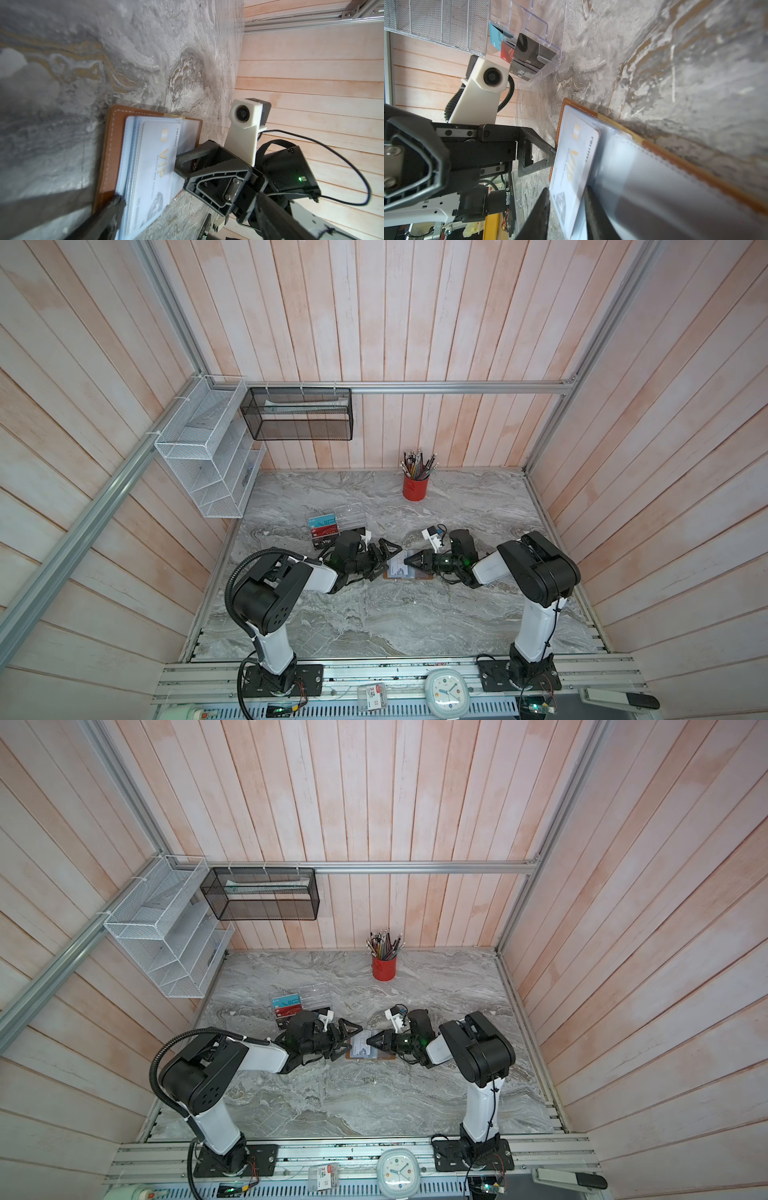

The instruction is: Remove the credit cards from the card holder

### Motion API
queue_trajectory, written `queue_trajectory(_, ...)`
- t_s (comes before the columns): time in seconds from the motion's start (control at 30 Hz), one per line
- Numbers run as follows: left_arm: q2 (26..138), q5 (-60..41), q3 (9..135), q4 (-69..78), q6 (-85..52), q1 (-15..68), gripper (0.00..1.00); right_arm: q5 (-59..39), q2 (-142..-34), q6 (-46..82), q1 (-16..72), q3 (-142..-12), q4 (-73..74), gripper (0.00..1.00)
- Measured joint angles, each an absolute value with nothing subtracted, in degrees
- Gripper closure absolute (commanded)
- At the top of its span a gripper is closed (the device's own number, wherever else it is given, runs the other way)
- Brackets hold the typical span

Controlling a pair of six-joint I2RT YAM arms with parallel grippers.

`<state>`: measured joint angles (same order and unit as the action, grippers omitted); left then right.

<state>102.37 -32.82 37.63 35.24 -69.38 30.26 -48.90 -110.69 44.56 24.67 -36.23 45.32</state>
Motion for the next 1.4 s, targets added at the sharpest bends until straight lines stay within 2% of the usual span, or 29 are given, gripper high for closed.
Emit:
queue_trajectory(0.23, 102.4, -32.8, 37.6, 35.2, -69.4, 30.3, 0.00, -49.0, -111.2, 44.9, 24.7, -36.4, 45.4, 0.76)
queue_trajectory(0.33, 102.4, -32.9, 37.6, 35.2, -69.3, 30.3, 0.00, -49.0, -111.9, 45.3, 24.7, -36.4, 46.2, 0.81)
queue_trajectory(0.67, 98.9, -34.3, 37.8, 30.8, -68.1, 29.8, 0.00, -49.6, -112.7, 46.8, 24.7, -36.5, 48.4, 0.86)
queue_trajectory(1.17, 100.4, -36.0, 39.6, 30.4, -67.4, 30.0, 0.00, -50.0, -113.4, 47.6, 24.7, -36.5, 50.1, 0.86)
queue_trajectory(1.4, 101.5, -36.0, 39.6, 30.4, -67.0, 30.0, 0.00, -49.4, -112.8, 46.3, 24.7, -36.6, 48.5, 0.81)
